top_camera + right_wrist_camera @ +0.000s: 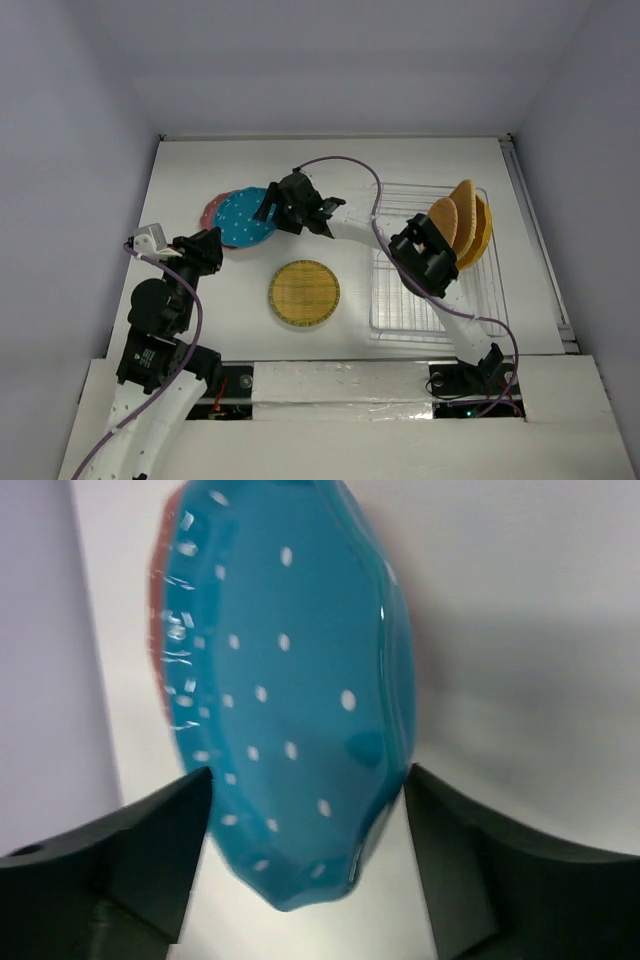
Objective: Unload the plates from the dish rack
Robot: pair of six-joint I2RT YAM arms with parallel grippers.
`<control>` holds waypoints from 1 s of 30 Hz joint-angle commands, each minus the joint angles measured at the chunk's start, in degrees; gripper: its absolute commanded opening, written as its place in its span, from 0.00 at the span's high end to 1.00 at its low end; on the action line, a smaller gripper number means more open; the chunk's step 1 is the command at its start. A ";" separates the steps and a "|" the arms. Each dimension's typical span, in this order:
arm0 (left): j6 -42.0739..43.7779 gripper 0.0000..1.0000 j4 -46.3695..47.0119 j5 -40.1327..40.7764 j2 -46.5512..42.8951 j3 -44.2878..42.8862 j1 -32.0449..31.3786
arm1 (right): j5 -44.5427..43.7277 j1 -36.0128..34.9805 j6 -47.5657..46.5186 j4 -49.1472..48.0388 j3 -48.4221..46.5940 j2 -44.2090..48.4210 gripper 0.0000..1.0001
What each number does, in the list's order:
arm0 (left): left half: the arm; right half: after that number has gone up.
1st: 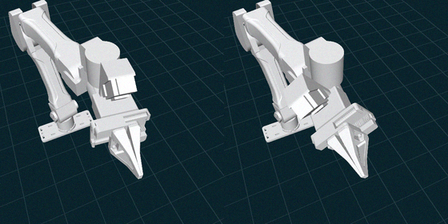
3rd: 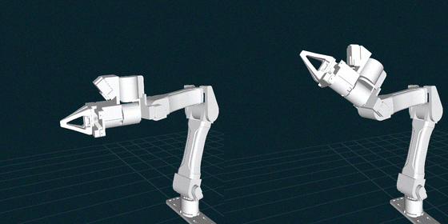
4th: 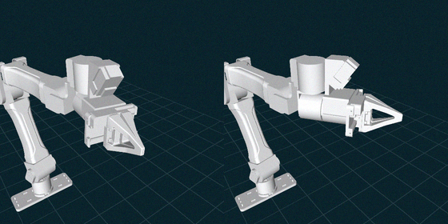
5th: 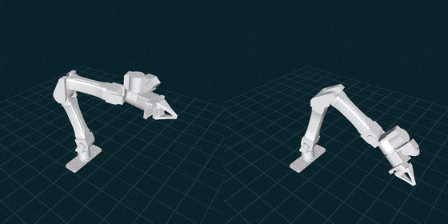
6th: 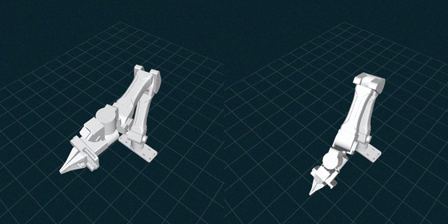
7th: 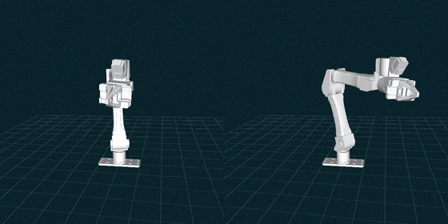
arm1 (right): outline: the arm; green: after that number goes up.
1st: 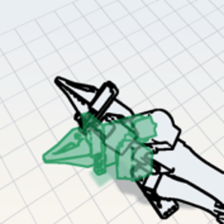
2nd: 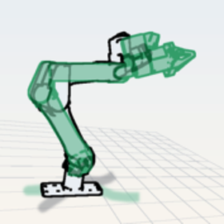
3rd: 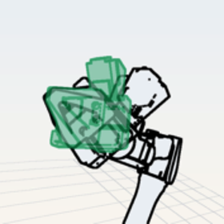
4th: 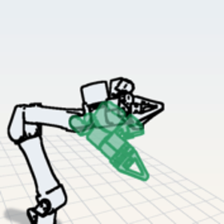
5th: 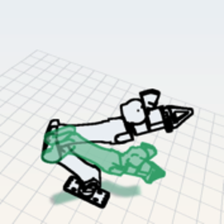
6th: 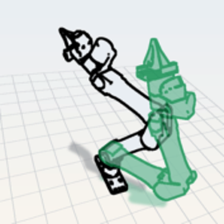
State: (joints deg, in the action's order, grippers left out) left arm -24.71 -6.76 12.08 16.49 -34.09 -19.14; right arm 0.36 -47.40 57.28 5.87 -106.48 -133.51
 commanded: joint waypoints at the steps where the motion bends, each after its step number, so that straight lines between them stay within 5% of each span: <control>1: -0.08 0.70 2.02 -0.21 -0.85 0.07 -0.20 | -4.75 -0.68 -5.67 3.18 -1.64 5.27 0.16; 6: -0.08 0.70 2.02 -0.21 -0.93 -0.02 -0.20 | -9.84 -0.68 -12.88 11.35 -0.67 9.75 0.05; 12: -0.16 0.70 2.11 -0.21 -1.29 0.07 -0.20 | -15.56 -0.68 -17.71 10.13 10.13 22.66 0.11; 15: -0.08 0.70 2.19 -0.21 -1.55 0.07 -0.20 | -17.59 -0.15 -18.95 9.95 15.67 29.53 0.31; 19: -0.16 0.70 2.19 -0.21 -1.81 0.16 -0.20 | -13.47 -0.15 -18.87 11.36 14.02 26.91 0.39; 21: -0.16 0.70 2.02 -0.21 -1.73 0.07 -0.20 | -10.66 -0.15 -17.56 8.30 13.93 24.27 0.62; 22: -0.16 0.70 2.02 -0.21 -1.64 0.07 -0.20 | -10.03 -0.15 -17.29 7.24 13.41 23.31 0.88; 23: -0.08 0.70 2.02 -0.21 -1.55 0.07 -0.20 | -9.42 -0.15 -17.02 7.75 12.27 22.08 0.97; 30: -0.08 0.70 2.11 -0.21 -1.55 0.07 -0.20 | -11.34 -0.15 -15.53 13.55 0.31 10.13 1.00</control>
State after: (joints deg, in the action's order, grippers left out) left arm -24.71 -6.72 12.08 15.18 -34.09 -19.14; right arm -10.22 -47.55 40.86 17.30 -100.84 -122.48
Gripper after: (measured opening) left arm 0.295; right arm 0.010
